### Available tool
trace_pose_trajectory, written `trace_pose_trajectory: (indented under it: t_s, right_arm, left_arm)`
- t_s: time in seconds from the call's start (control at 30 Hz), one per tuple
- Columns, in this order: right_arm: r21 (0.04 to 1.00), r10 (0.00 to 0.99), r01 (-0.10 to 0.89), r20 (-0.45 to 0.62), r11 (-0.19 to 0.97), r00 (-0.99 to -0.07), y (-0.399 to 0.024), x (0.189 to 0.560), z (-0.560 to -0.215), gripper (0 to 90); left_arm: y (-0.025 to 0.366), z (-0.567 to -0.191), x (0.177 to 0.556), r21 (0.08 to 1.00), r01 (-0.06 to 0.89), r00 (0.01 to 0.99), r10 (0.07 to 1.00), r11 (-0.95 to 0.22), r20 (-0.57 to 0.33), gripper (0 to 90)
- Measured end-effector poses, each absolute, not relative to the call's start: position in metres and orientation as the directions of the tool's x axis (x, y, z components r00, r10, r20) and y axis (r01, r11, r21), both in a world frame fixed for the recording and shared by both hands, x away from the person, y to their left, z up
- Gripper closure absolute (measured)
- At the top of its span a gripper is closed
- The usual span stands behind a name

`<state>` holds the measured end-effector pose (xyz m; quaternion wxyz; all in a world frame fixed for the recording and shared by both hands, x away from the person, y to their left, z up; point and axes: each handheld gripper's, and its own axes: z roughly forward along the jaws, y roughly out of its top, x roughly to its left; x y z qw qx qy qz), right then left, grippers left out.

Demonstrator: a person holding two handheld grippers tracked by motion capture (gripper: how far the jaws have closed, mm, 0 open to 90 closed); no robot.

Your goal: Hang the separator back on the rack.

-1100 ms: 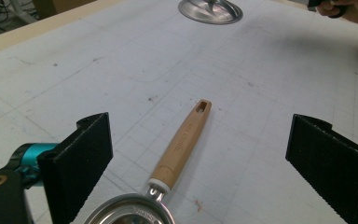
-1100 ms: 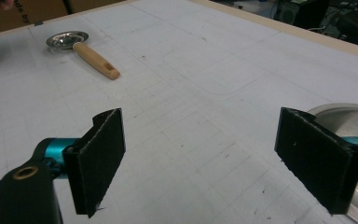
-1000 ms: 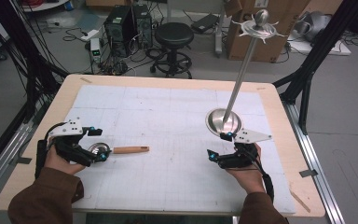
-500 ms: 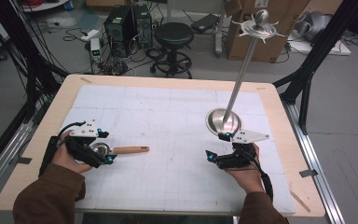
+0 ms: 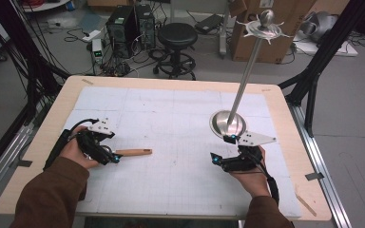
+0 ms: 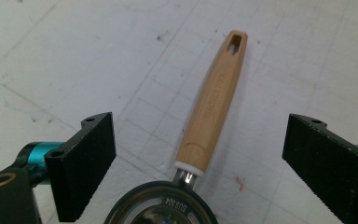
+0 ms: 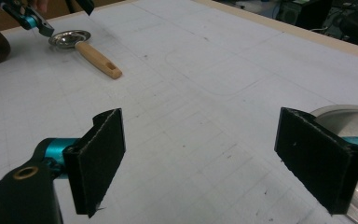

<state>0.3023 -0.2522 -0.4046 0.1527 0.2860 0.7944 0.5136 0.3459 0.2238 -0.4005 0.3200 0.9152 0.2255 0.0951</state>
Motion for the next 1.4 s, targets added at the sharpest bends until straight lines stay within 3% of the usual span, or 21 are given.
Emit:
trace_pose_trajectory:
  t_s: [0.4, 0.73, 1.03, 1.4]
  right_arm:
    - [0.902, 0.606, 0.303, 0.060, 0.308, -0.794, -0.252, 0.303, -0.406, 15.1]
    - [0.901, 0.606, 0.300, 0.055, 0.312, -0.794, -0.251, 0.302, -0.405, 15.2]
    - [0.902, 0.603, 0.297, 0.052, 0.315, -0.796, -0.251, 0.303, -0.405, 15.2]
    - [0.901, 0.603, 0.297, 0.050, 0.317, -0.796, -0.251, 0.302, -0.405, 15.2]
  left_arm:
    - [0.214, -0.415, 0.352, 0.565, 0.377, 0.888, 0.460, -0.734, 0.004, 20.9]
    - [0.213, -0.419, 0.352, 0.524, 0.369, 0.901, 0.434, -0.768, 0.001, 42.5]
    - [0.213, -0.422, 0.353, 0.493, 0.377, 0.903, 0.430, -0.784, -0.008, 53.2]
    - [0.212, -0.421, 0.351, 0.475, 0.380, 0.900, 0.437, -0.794, 0.011, 58.8]
